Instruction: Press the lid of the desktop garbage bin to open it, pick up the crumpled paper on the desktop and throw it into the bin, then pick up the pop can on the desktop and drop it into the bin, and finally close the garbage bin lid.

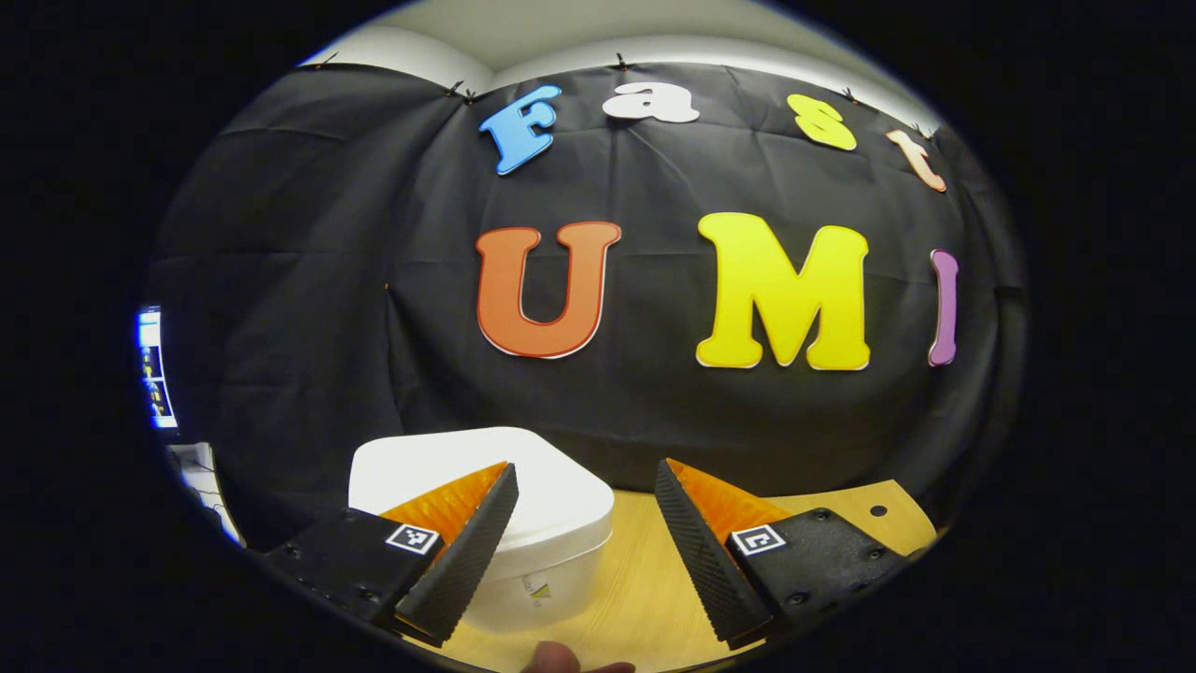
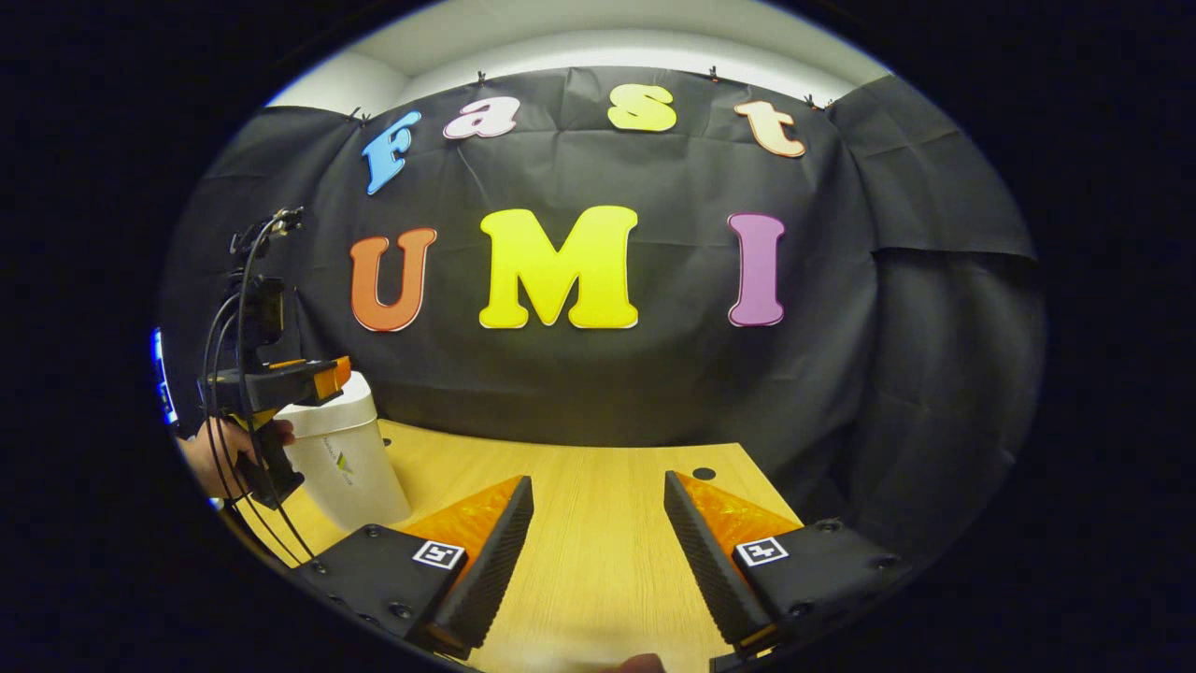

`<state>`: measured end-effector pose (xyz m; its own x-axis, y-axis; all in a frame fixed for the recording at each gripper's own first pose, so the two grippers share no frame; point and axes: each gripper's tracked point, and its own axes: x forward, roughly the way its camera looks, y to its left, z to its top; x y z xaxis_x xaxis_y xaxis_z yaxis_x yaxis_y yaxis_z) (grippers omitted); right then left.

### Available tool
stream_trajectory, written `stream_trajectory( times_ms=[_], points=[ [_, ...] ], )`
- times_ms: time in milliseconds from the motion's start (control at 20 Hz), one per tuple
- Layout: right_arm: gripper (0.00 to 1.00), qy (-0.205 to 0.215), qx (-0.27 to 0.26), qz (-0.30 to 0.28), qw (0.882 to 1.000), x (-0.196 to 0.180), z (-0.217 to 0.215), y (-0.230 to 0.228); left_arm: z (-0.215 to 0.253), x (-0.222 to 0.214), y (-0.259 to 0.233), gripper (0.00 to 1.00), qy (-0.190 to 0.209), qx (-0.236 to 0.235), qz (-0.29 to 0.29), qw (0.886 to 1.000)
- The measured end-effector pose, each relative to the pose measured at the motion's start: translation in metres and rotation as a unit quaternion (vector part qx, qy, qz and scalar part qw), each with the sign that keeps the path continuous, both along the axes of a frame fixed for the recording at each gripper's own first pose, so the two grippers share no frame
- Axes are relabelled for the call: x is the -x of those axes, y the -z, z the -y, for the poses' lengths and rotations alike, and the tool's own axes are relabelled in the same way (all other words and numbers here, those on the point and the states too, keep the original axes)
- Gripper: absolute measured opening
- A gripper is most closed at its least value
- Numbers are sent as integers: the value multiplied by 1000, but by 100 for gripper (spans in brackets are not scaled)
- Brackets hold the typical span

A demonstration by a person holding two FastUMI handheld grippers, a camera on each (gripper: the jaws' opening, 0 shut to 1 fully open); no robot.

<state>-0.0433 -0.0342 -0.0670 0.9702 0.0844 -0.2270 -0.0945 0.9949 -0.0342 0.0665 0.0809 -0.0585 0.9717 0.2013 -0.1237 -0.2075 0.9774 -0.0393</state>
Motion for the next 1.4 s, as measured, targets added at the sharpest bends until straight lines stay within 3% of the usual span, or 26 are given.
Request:
stream_trajectory(
  times_ms=[400, 500, 650, 1400],
  points=[
    [91, 9, -4, 53, 999, -10, -9, -4, 56, 24, -6, 97, 69, -16, 34, 997],
    [92, 5, -5, 52, 999, -13, -15, 2, 69, 33, -8, 100, 84, -24, 47, 995],
    [92, 4, -6, 54, 999, -15, -20, 0, 82, 41, -12, 97, 101, -25, 54, 993],
    [92, 20, -23, 89, 996, -36, -19, -32, 113, 61, -51, 96, 135, -22, 91, 986]
  ],
)
